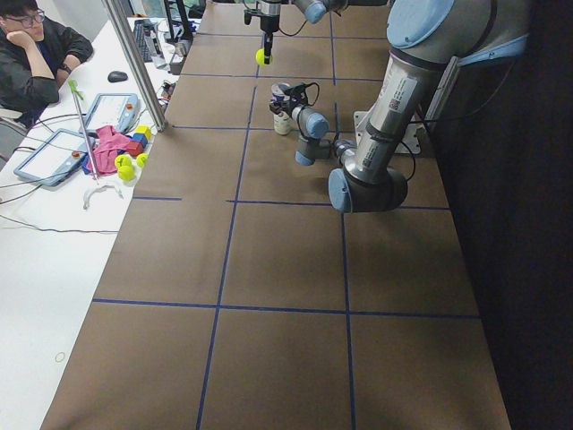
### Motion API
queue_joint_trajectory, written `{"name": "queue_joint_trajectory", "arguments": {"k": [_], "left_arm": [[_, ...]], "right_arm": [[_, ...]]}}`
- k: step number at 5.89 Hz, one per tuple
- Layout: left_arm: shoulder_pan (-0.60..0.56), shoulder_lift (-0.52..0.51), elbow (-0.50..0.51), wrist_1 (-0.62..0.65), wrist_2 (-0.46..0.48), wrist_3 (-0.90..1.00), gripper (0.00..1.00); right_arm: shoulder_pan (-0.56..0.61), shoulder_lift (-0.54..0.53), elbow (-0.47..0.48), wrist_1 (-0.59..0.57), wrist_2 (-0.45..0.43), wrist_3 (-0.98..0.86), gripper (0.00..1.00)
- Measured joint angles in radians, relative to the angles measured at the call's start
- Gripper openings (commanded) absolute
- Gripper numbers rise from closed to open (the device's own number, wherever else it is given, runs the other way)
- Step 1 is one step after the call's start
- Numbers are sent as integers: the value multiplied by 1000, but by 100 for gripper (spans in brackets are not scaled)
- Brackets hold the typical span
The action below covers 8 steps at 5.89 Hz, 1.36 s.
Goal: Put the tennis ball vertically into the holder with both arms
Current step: 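Lift the ball with the right gripper and carry it over the tube, then lower the ball into the tube's open end and open the right gripper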
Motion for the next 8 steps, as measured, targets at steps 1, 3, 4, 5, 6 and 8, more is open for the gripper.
{"name": "queue_joint_trajectory", "arguments": {"k": [1, 3, 4, 5, 6, 8], "left_arm": [[0, 0, 0, 0, 0, 0, 90], [1, -1, 3, 1, 0, 0, 90], [1, 0, 6, 1, 0, 0, 90], [1, 0, 7, 0, 0, 0, 90], [1, -1, 8, 0, 0, 0, 90], [1, -3, 7, 0, 0, 0, 90]], "right_arm": [[-41, 51, 21, -55, -30, 48, 12], [-98, 129, 24, -98, -77, 140, 12], [-119, 152, 19, -107, -98, 168, 13], [-145, 169, 9, -110, -125, 187, 13], [-172, 178, 1, -111, -152, 199, 14], [-200, 198, -19, -111, -178, 229, 18]]}}
